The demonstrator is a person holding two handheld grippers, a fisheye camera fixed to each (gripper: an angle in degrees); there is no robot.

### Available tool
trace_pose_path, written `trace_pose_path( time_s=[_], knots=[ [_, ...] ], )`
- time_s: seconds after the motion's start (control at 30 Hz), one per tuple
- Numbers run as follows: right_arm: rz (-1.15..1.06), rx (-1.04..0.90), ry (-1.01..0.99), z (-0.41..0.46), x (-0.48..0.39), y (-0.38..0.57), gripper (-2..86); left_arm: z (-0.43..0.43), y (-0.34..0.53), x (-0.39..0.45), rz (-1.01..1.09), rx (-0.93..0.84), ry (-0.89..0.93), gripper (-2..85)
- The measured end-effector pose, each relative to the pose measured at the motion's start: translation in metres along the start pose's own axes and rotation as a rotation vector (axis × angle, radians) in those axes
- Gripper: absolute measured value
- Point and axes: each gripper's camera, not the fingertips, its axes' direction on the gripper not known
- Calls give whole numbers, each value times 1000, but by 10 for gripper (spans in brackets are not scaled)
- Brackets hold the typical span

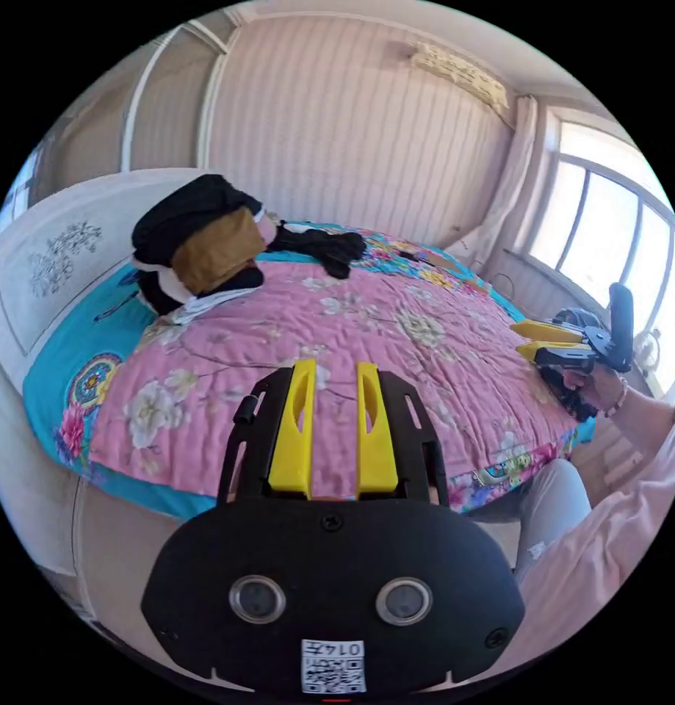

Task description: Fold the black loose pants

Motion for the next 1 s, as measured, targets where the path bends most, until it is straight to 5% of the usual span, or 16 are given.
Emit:
trace_pose_path(
  time_s=[0.27, 0.47, 0.73, 0.87, 1.0],
  knots=[
    [-106, -35, -34, 135, -11, -214, 165, -7, -105, -205, -281, 190, -113, 75],
    [-23, -130, -47, 236, 1, -325, 172, 38, -170, -319, -462, 160, -91, 111],
    [209, 94, 60, 291, 13, -387, 142, 50, -220, -384, -477, 201, -2, 93],
    [128, -63, -4, 319, 18, -409, 20, 37, -232, -396, -462, 143, 19, 19],
    [129, 33, -88, 289, 33, -408, -2, -5, -245, -392, -391, 208, 44, -6]
  ],
)
